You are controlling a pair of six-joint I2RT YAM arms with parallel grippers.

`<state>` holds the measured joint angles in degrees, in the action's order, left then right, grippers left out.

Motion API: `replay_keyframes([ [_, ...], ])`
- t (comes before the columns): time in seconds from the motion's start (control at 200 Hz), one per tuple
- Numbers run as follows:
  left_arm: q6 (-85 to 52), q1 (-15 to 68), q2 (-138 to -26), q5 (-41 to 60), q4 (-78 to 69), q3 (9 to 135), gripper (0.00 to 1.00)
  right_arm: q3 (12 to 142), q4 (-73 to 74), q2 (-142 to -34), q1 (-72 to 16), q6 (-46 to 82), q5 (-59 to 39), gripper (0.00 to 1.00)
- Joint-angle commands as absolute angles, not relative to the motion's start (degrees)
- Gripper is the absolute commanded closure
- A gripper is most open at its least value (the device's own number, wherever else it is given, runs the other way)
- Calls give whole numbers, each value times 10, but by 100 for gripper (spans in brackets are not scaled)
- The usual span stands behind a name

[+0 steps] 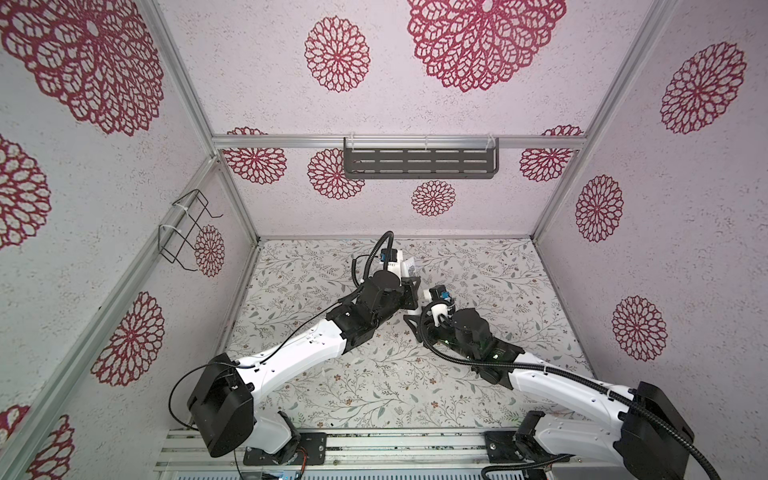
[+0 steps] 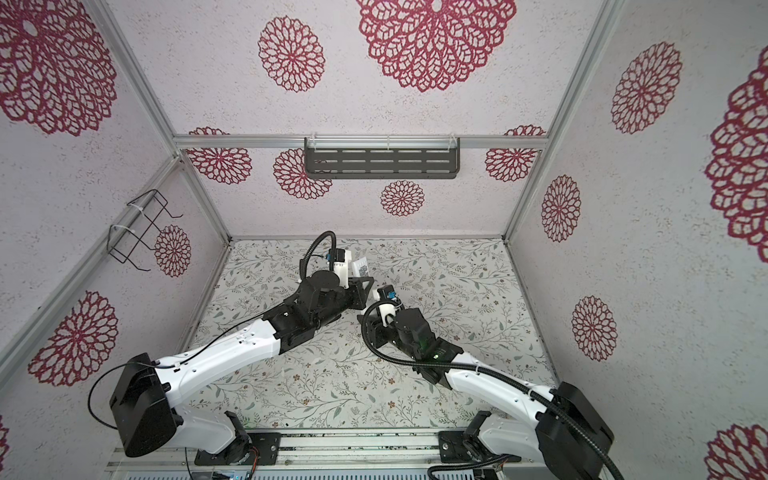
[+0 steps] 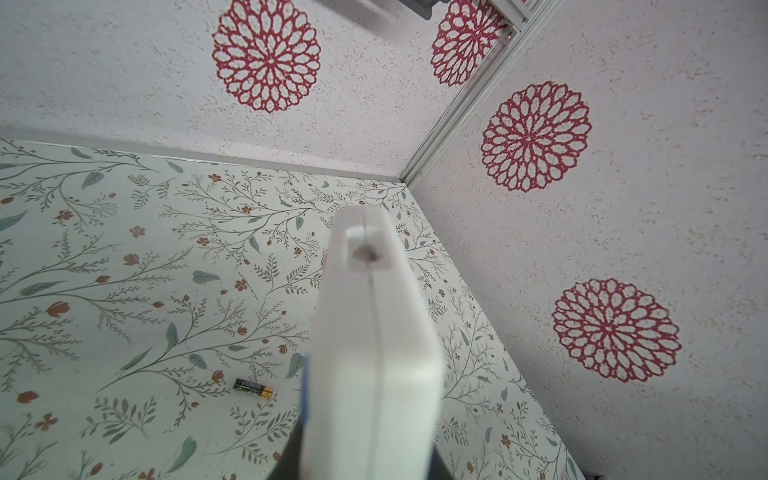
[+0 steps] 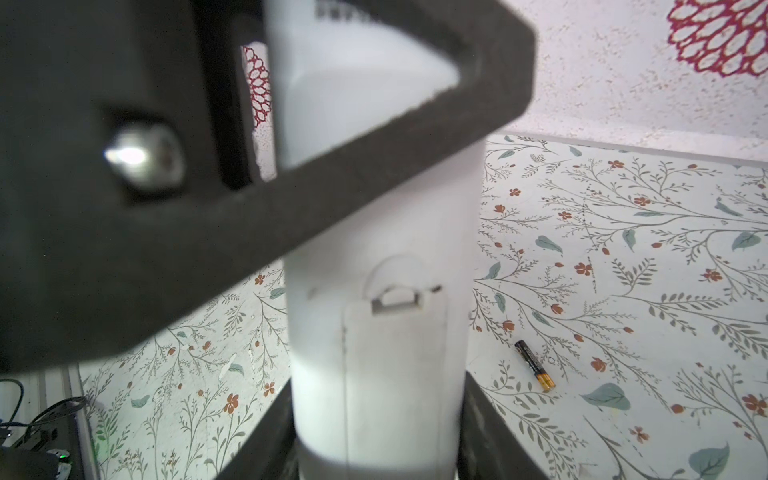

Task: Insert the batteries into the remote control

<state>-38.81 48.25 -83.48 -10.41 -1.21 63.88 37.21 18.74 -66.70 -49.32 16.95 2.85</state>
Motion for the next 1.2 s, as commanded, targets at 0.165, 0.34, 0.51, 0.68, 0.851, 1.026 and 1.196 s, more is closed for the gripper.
replay_keyframes([
  [0.165,-417,469,-797,-66,-48,604,94,373,193,-634,-497,122,32,22],
  [0.34,-421,447,-774,-43,-43,588,95,340,188,-604,-497,104,53,1],
  [0.51,-415,439,-737,-49,-2,580,96,327,145,-554,-499,84,56,1],
  [0.68,-416,433,-704,-61,118,607,95,340,69,-504,-505,82,73,1],
  [0.851,-418,425,-680,-42,203,627,95,362,30,-463,-518,51,46,2],
  [1.026,-379,368,-663,100,190,608,95,366,47,-467,-522,-57,-112,2],
  [1.196,-303,326,-676,221,219,606,94,363,64,-502,-525,-147,-192,2],
])
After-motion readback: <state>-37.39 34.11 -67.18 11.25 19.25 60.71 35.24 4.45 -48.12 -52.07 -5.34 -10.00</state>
